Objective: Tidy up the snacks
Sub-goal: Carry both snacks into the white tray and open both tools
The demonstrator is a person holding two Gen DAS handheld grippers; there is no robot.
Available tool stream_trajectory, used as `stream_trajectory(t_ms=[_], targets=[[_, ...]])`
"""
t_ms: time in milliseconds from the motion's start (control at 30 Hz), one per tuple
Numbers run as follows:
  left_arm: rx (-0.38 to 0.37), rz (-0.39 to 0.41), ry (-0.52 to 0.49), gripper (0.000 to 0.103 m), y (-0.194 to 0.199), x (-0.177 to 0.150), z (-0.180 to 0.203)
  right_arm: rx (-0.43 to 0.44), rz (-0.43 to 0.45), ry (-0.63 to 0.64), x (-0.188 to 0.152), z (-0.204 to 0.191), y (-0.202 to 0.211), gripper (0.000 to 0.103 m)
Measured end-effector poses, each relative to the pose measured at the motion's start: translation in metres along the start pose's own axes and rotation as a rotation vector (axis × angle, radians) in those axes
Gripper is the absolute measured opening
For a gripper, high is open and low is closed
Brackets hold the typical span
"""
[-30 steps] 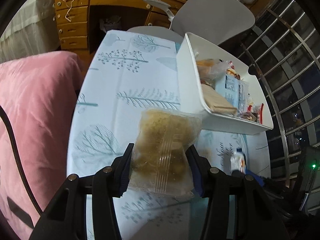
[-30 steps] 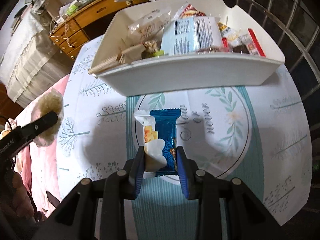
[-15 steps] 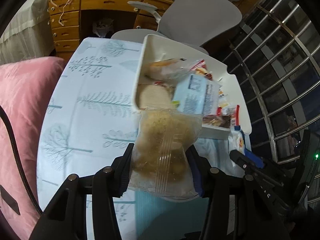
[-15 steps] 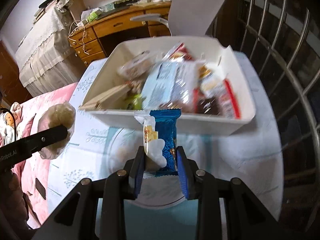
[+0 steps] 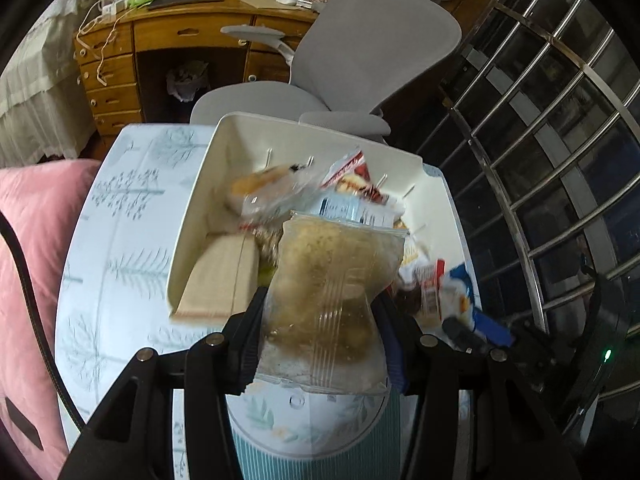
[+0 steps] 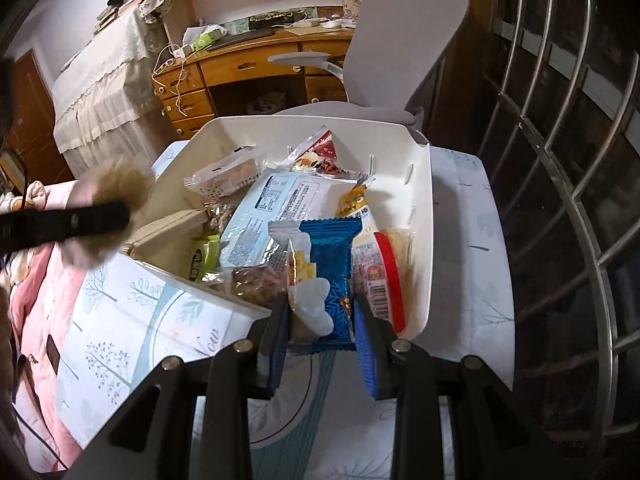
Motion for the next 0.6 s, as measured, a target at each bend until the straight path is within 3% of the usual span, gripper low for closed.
stream_trajectory(t_ms=[100,167,233,600], targets=[[0.02,0.002,-0.012,0.05,-0.007,0.011,0.008,0.009,0.003,-0.009,0.001,0.006,-0.006,0.031],[0.038,-0.002,-0.017,0.06,-0.011,0.015,0.013,0.0,0.016,-0.013,0.003,0.009,-0.008,0.031],[0.066,-0.012,-0.014,0.08,-0.015,0.016,0.014,-0.027,0.029,-0.025,0.004,0.015,-0.008,0.033],[0.021,-0.126,-0.013,0.081,-0.006,-0.024,0.003,-0.094,0.031,-0.173,-0.014,0.024,0.016,0.063]])
Point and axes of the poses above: each gripper's, at about its wrist camera, not at the fingertips, and y roughly against the way its jaws point, z to its right, x to its top, the point moved 9 cm from there along -y, roughly the way its jaws point, and after that the axes turned 9 degrees about x, right-handed, at the moved point
